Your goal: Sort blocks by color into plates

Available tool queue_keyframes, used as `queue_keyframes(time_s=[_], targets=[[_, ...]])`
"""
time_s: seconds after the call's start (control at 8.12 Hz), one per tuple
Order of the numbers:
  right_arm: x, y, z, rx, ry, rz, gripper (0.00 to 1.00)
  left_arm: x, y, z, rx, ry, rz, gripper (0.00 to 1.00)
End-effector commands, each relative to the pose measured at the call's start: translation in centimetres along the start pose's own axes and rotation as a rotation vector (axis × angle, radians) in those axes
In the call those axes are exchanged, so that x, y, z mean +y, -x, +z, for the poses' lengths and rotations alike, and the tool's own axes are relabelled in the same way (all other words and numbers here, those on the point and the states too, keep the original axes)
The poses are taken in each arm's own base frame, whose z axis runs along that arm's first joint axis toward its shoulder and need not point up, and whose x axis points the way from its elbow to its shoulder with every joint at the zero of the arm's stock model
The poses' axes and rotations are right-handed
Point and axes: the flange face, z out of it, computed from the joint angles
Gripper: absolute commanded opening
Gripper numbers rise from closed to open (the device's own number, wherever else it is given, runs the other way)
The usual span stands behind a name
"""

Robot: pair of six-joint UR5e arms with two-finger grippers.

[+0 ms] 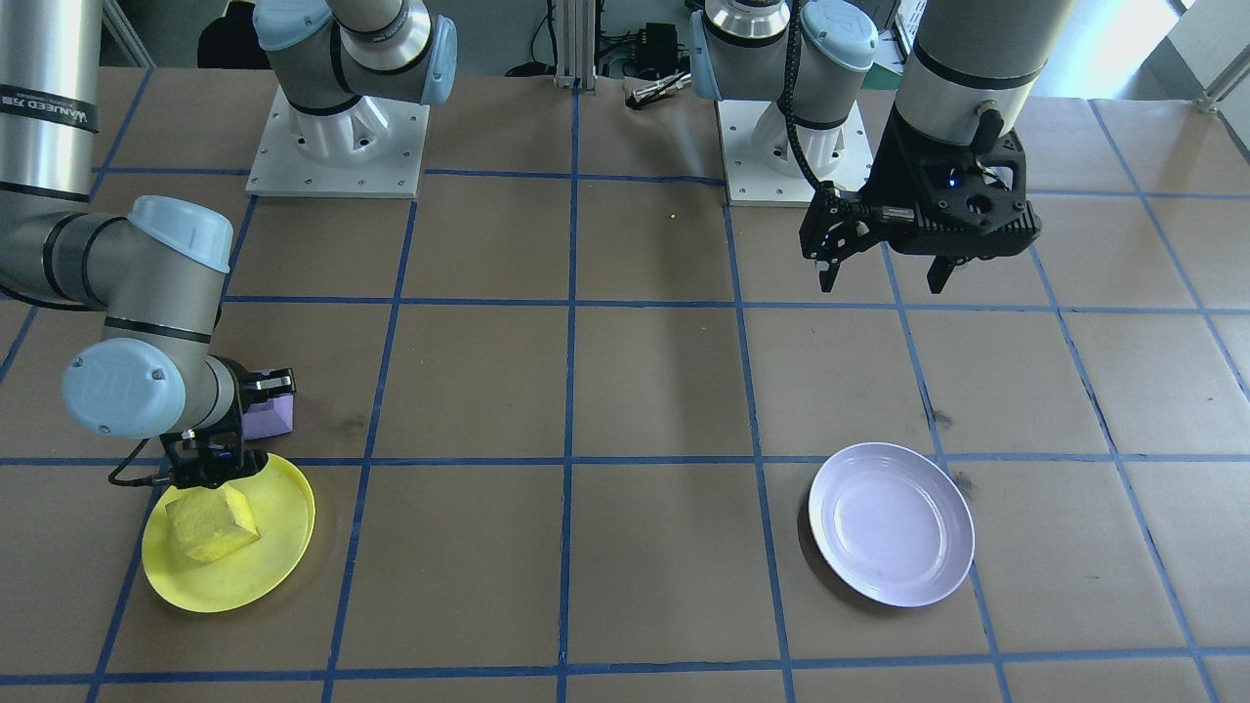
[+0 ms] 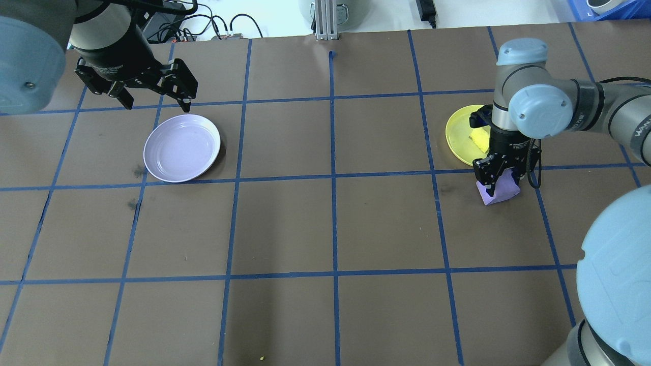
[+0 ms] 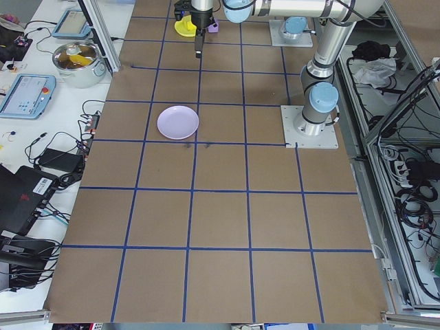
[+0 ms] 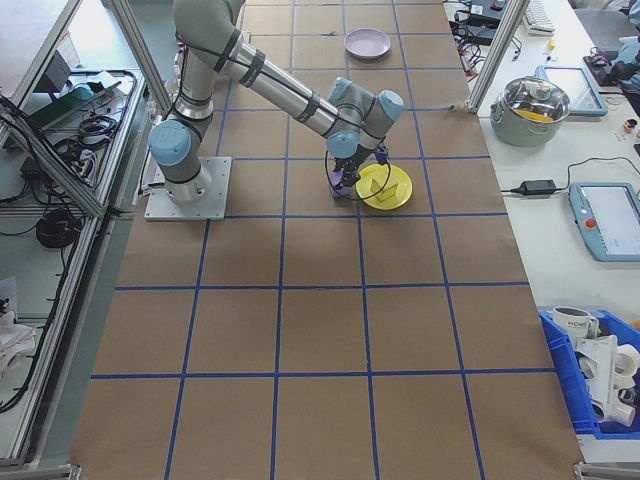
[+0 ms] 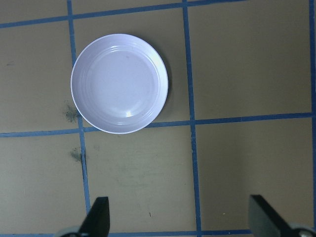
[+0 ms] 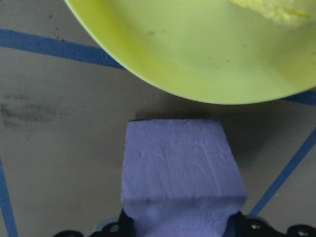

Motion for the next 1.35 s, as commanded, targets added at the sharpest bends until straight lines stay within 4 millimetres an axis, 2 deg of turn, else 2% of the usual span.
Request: queue_keyframes(time_s=[0.0,0.12,0.25,0.37,0.49,0.62,0.74,0.86,0.98,1.11,1.23], targets=[[2.9,2.8,-4.0,-0.145,-0.045,0.110,0.18,0.1,0.0,0.1,0.000,0.003,0.001,1.00],[3.8,6.4,-5.7,-0.170,-0.059,0.178,0.19,0.2,0.0,0.4,-0.001,0.008,0.001,1.00],[3.9,11.4,-7.1,-0.164,-0.080,0.242,0.22,0.4,0.0,0.2,-0.002,0.005,0.002,1.00],[3.8,17.2,-9.3,-0.188,-0.112,0.294,0.23,0.4,0.0,0.2,-0.003,0.005,0.002,1.00],[4.3,23.8,-10.6,-0.195,-0.127,0.306,0.24,0.3,0.0,0.3,-0.003,0.005,0.002,1.00],[4.8,30.0,-11.1,-0.196,-0.133,0.301,0.26,0.3,-0.4,0.5,-0.001,0.010,0.007,1.00],[4.9,36.5,-10.0,-0.199,-0.118,0.250,0.27,0.3,-0.5,0.6,0.000,0.010,0.009,1.00],[4.9,42.0,-8.5,-0.181,-0.138,0.191,0.27,0.7,-0.5,0.2,-0.002,0.004,0.010,1.00],[4.4,46.5,-5.8,-0.169,-0.165,0.159,0.36,0.8,-0.5,0.2,0.001,0.002,0.010,1.00],[3.3,48.3,-4.0,-0.167,-0.189,0.150,0.43,0.7,-0.5,0.4,0.001,0.005,0.010,1.00],[2.7,48.4,-3.2,-0.160,-0.182,0.152,0.43,0.9,-0.5,-0.1,0.000,-0.004,0.009,1.00]])
